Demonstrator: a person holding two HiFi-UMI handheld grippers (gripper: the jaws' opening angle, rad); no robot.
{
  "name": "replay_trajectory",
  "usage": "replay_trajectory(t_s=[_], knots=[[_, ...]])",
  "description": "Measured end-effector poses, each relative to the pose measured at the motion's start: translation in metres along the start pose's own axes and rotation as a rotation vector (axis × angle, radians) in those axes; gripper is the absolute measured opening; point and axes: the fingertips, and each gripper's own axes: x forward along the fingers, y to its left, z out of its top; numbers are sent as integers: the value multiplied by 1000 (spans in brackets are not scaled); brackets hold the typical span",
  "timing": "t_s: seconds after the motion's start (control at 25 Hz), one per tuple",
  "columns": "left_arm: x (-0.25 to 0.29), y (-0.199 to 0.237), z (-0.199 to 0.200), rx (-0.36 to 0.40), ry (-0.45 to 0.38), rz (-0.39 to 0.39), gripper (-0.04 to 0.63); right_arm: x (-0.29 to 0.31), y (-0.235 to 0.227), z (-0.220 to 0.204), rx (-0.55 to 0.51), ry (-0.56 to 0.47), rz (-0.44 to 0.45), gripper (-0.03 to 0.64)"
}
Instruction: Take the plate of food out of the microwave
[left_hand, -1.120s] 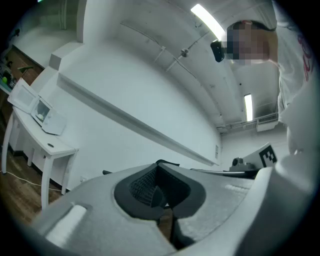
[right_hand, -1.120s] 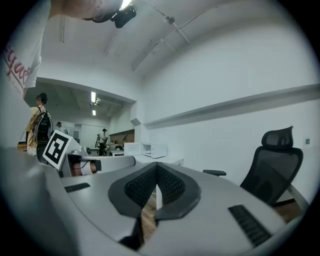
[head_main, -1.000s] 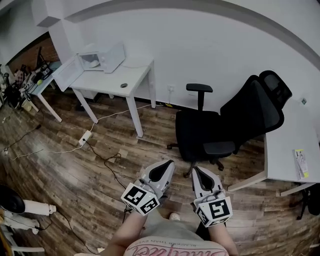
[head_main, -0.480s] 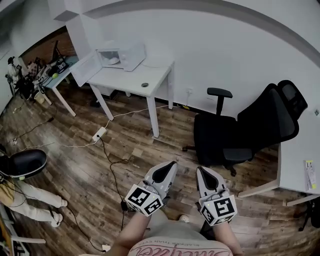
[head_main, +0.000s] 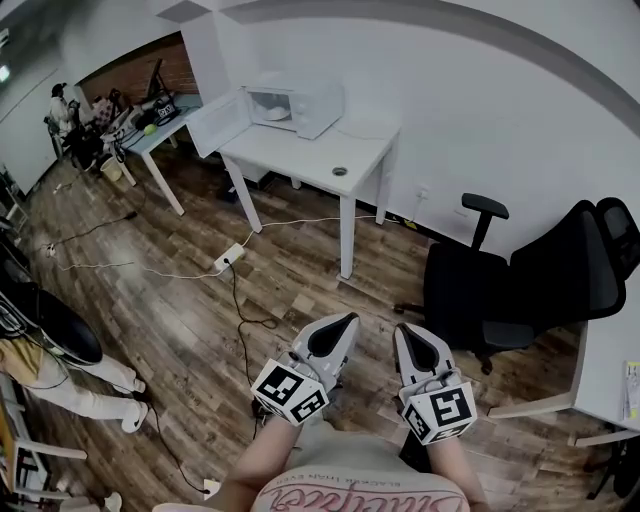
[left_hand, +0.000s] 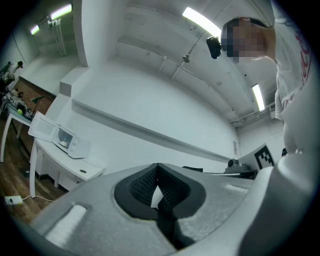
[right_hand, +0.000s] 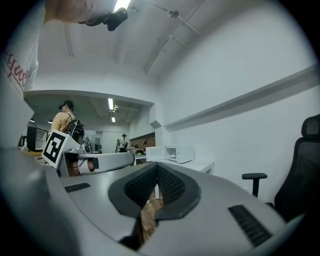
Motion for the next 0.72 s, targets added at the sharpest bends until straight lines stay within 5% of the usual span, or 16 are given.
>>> replay_trajectory(t_s=[0.72], knots=[[-37,82,30,13,-88,173,3,82,50,-7,-36,47,164,12]])
